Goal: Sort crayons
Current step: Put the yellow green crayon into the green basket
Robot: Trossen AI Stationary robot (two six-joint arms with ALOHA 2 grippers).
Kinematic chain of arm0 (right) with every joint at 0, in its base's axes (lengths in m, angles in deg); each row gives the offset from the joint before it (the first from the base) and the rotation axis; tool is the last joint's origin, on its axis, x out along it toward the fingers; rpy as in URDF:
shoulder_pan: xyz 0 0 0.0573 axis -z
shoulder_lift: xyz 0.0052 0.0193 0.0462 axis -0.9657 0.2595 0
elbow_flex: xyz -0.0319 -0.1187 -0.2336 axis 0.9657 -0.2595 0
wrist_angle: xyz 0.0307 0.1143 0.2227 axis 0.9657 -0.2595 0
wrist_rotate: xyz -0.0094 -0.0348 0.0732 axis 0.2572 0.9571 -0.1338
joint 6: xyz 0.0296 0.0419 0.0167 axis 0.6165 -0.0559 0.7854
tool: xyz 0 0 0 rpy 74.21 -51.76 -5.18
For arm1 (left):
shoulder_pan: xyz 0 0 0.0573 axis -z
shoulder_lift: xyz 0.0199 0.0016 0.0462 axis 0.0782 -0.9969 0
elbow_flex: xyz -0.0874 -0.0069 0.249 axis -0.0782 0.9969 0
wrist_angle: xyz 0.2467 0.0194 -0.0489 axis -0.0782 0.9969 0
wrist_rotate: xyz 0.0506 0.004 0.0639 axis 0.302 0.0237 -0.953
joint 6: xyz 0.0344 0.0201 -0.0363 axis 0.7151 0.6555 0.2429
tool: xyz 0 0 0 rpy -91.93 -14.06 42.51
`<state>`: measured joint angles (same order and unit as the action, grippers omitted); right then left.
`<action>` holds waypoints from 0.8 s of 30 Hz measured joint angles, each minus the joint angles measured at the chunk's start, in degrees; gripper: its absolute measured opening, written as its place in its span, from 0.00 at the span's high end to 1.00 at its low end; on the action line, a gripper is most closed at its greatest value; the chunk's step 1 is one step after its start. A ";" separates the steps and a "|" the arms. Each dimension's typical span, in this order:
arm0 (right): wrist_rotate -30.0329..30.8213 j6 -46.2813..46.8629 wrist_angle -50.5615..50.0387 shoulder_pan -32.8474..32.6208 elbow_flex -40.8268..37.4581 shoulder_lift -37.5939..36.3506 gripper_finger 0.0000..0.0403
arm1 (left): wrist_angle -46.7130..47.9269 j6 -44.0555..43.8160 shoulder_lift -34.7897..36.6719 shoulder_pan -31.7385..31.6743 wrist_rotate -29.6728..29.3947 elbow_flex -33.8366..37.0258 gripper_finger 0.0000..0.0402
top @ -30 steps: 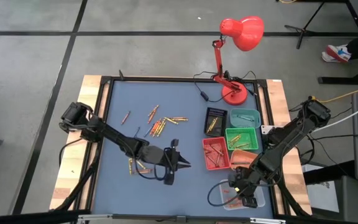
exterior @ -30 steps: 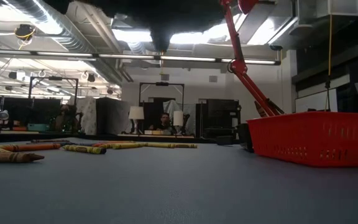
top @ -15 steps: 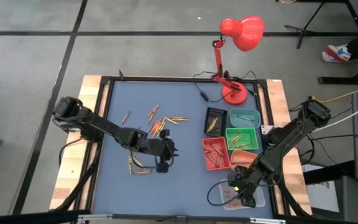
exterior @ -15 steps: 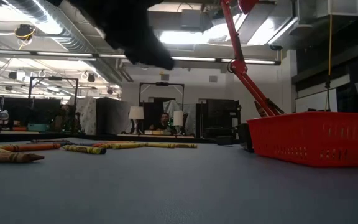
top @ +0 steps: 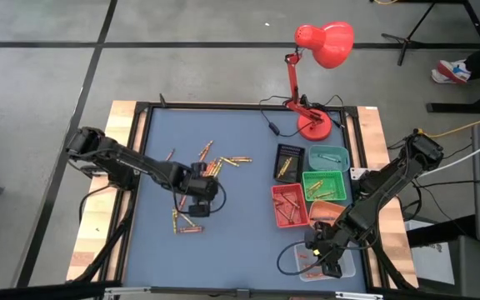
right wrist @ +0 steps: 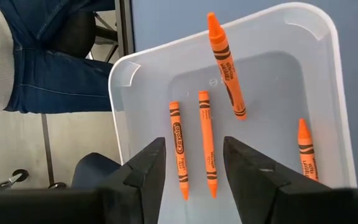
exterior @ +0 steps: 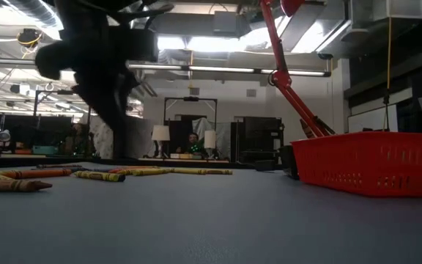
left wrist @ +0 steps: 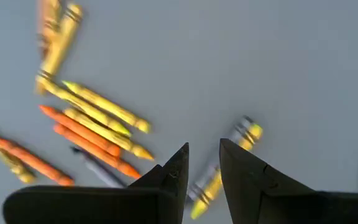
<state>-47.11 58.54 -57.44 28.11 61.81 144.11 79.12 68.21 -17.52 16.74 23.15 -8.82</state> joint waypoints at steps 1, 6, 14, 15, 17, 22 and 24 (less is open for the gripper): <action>0.01 0.00 -0.05 0.00 0.00 0.00 0.61 | 0.65 -0.02 0.00 -0.06 1.53 0.00 0.82; 0.97 0.00 -0.07 0.00 0.00 0.00 0.61 | 1.62 -0.01 0.00 0.40 5.05 0.72 0.82; 1.51 0.00 0.11 0.00 0.00 0.00 0.61 | -4.58 -0.08 0.00 0.50 5.10 9.33 0.82; 1.51 0.00 0.11 0.00 0.00 0.00 0.61 | -5.91 -0.11 0.00 0.50 5.10 10.30 0.82; 1.51 0.00 0.13 0.00 0.00 0.00 0.61 | -8.83 -0.17 0.00 0.50 5.07 12.20 0.82; 1.57 0.00 0.13 0.00 0.00 0.00 0.61 | -12.46 -0.17 0.10 0.54 4.48 14.78 0.82; 1.58 0.00 0.13 0.00 0.00 0.00 0.61 | -12.66 -0.20 0.16 0.54 4.46 15.30 0.82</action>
<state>-45.53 58.54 -57.31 28.11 61.81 144.11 66.46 68.01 -17.35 17.29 27.61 6.48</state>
